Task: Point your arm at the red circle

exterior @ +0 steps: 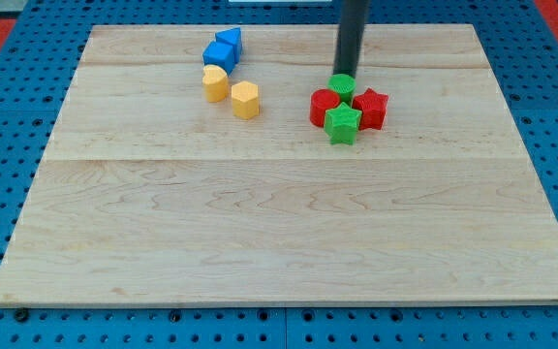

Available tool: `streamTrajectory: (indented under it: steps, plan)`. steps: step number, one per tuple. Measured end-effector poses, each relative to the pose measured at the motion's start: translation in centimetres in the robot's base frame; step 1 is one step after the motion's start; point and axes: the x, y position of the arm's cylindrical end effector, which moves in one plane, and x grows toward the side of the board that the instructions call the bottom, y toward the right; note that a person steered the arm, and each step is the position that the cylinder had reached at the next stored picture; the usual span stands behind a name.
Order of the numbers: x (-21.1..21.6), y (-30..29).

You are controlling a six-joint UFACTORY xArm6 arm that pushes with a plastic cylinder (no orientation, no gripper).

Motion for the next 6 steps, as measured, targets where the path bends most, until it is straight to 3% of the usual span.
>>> streamTrajectory:
  steps: [2, 3, 6]
  plan:
    - [-0.5, -3.1]
    - [-0.5, -7.3]
    - [4.3, -8.1]
